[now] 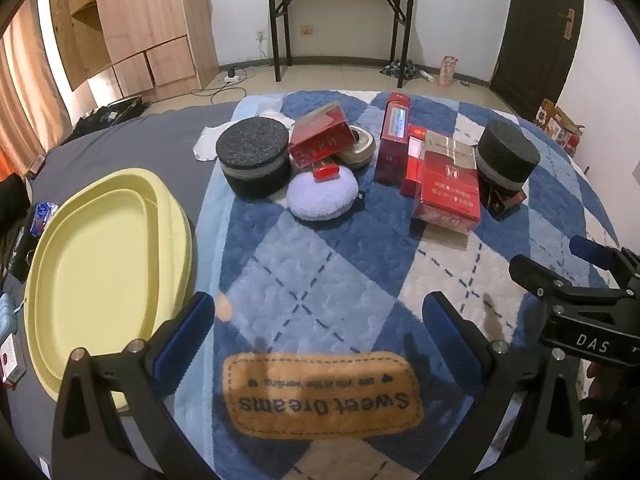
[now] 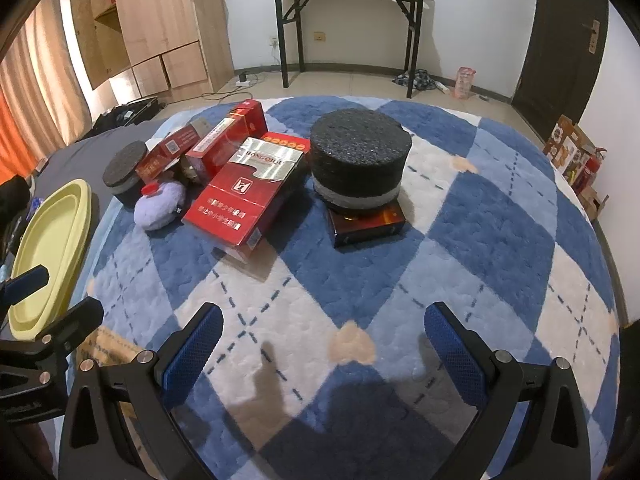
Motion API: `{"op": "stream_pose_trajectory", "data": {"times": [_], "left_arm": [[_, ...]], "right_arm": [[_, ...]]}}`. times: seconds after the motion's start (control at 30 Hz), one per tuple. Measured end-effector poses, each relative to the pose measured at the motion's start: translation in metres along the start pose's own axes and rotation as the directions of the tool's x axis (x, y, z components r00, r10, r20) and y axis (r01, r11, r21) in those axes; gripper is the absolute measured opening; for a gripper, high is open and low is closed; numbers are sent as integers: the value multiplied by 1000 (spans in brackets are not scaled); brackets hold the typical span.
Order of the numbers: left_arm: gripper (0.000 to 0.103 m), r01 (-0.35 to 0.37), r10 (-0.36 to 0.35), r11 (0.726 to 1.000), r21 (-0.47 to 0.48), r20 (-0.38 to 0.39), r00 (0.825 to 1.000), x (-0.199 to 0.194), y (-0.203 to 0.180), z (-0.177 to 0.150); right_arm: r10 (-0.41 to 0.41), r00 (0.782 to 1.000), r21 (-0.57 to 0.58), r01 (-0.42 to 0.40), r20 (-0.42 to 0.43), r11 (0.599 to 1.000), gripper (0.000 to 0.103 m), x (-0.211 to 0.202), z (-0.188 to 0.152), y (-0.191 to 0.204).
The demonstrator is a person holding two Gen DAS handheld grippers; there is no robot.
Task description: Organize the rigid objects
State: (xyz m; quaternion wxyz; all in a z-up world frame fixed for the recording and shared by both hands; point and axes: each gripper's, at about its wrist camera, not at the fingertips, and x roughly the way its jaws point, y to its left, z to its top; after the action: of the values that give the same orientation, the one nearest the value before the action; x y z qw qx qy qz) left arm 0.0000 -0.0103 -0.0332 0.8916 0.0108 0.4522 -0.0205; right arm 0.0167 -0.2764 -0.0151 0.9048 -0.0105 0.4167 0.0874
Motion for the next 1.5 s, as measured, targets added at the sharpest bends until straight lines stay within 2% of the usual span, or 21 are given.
{"op": "stream_pose_trajectory", "data": {"times": [0.27,0.33,0.53,0.67,0.83,1.0,1.13,1.2,1.27,1.33,1.4,1.47,1.5], "left_arm": [[103,-22,22,1000,-15,13,1000,2,5,-2],[103,-44,44,999,-11,2,999,5,6,-4],[103,-36,34,998,-51,-24,999,7,15,-7],[103,-58,57,997,-47,-22,998,4,19,-6],[103,-7,2,992,-122,-34,999,-2,37,1],[103,-12,10,991,-136,-15,1000,-11,49,8],[103,-21,18,995,-100,-31,999,0,61,30],[103,-50,45,995,-86,-51,998,12,69,47],[103,-64,62,997,-46,-54,997,21,72,64],[103,-91,91,996,-3,-37,995,30,73,81],[103,-118,118,993,10,-19,993,39,77,95],[103,-106,106,994,-1,-17,994,50,80,106],[103,-74,74,997,-1,-24,997,59,81,111]], "right_arm": [[14,1000,-11,-14,-3,1000,102,1,-2,3],[8,1000,-20,-8,-1,1000,102,2,-2,5],[15,1000,-37,-16,-12,999,102,7,-5,9],[16,1000,-35,-16,3,999,102,1,-4,7],[32,999,6,-33,29,999,102,-9,-1,-2],[53,997,33,-54,49,998,102,-18,-3,-13],[105,993,99,-109,46,989,101,-11,11,-23],[66,995,106,-73,74,992,101,-10,26,-28],[16,993,54,-22,114,998,101,-6,44,-27],[-18,993,42,13,116,999,100,4,57,-28],[-31,996,79,24,89,997,96,18,67,-35],[-30,996,125,20,80,992,95,28,71,-43],[-22,997,135,11,77,991,96,34,74,-46]]}}
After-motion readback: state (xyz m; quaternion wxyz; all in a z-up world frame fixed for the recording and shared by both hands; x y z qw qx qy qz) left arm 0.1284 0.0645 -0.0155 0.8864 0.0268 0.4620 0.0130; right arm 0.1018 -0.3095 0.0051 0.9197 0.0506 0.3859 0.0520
